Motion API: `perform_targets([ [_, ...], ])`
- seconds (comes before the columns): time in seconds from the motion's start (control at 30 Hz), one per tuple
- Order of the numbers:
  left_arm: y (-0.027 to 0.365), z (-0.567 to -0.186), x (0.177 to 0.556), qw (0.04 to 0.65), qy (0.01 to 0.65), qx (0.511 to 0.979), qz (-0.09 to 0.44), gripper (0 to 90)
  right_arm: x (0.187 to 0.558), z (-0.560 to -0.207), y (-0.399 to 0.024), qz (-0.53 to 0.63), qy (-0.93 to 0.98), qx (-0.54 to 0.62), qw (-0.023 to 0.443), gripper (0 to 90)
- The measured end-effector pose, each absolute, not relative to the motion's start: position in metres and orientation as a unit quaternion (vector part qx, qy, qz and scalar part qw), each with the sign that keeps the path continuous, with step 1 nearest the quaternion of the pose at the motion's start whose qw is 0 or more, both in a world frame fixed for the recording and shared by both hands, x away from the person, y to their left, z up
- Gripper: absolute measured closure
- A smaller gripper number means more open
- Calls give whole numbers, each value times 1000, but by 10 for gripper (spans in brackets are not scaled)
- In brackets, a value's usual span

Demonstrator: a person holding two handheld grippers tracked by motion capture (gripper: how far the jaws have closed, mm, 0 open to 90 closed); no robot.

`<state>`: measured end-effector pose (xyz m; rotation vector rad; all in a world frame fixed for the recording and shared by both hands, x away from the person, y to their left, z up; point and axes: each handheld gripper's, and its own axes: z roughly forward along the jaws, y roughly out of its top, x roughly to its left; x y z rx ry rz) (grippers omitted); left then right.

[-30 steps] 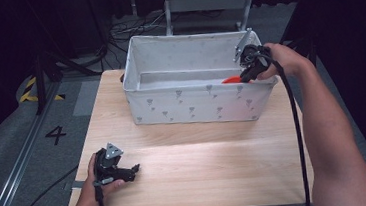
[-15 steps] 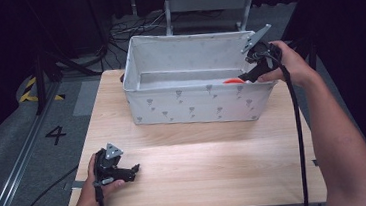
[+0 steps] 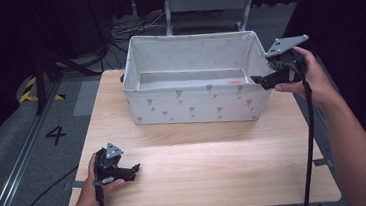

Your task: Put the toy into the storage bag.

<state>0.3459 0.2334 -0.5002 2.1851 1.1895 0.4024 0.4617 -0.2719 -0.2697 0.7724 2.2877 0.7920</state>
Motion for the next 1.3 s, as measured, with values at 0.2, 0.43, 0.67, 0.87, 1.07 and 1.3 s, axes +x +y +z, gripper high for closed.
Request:
perform_targets([
  [0.2, 233, -500, 346, 305, 449, 826, 153, 6, 444, -279, -280, 298, 860, 288, 297, 209],
  [0.43, 233, -500, 346, 305, 450, 825, 153, 6, 412, -284, -284, 326, 851, 279, 304, 207],
  [0.67, 233, -500, 346, 305, 451, 825, 153, 5, 388, -298, -287, 334, 852, 269, 302, 206],
  [0.87, 233, -500, 346, 304, 452, 824, 153, 5, 373, -314, -294, 325, 856, 266, 301, 204],
  [1.07, 232, -500, 346, 304, 453, 824, 153, 5, 364, -329, -305, 319, 854, 278, 304, 211],
  [1.3, 232, -500, 346, 304, 453, 824, 153, 5, 360, -349, -317, 304, 859, 284, 297, 210],
])
